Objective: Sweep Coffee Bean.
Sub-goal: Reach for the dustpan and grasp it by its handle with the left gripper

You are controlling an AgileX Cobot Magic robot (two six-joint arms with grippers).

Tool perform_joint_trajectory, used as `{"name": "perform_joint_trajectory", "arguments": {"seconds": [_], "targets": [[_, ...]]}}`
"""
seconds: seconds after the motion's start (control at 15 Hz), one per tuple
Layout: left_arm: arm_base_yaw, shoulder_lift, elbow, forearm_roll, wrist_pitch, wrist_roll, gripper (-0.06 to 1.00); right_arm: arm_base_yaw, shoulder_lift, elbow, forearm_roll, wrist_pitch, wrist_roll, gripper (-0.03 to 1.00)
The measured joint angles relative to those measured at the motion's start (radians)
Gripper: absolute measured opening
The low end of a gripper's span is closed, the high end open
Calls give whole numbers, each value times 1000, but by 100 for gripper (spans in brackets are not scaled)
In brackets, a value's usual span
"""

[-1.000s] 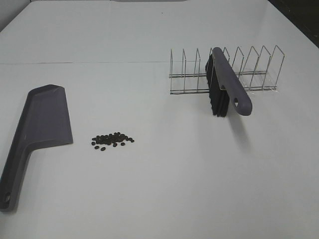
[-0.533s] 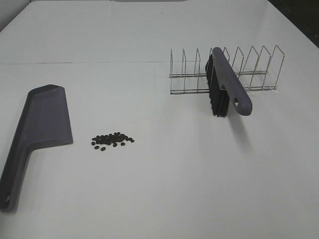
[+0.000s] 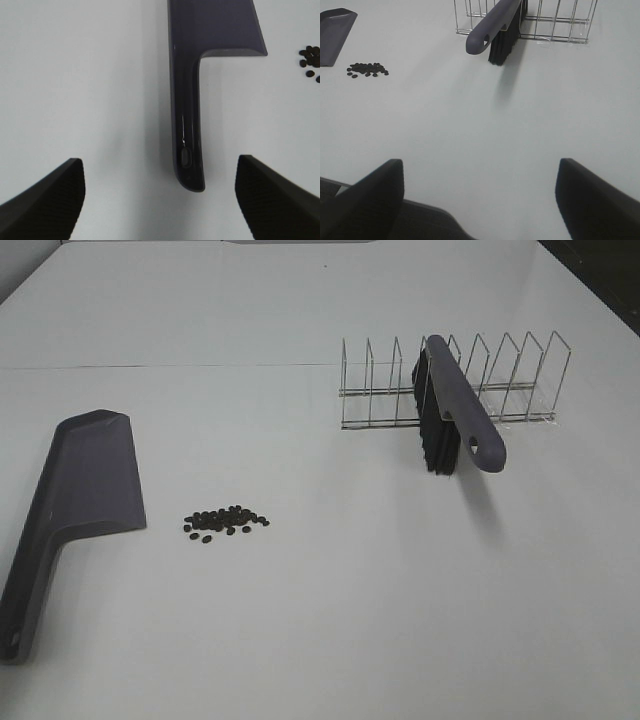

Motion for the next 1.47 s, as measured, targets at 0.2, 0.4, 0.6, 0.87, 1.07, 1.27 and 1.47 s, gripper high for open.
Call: {"name": "perform_joint_trajectory", "arguments": {"seconds": [0.2,0.4,0.6,0.87,1.07,1.27,1.47], "targets": [[0,230,-94,-10,-19,-2,75,0,0,0,0,0,0,77],[0,418,-189,-38,-21,-2,75,0,0,0,0,0,0,77],[-1,544,-253,-93,-17,6,75,0,0,0,0,0,0,77],[-47,701,-279,-119,-52,17,75,0,0,0,0,0,0,77],[-56,782,-283,-122,-90,3,75,0,0,0,0,0,0,77],[-56,843,-298,-109,-89,0,75,0,0,0,0,0,0,77],[-56,858,-304,-78,-73,-1,62,0,0,0,0,0,0,77]]}}
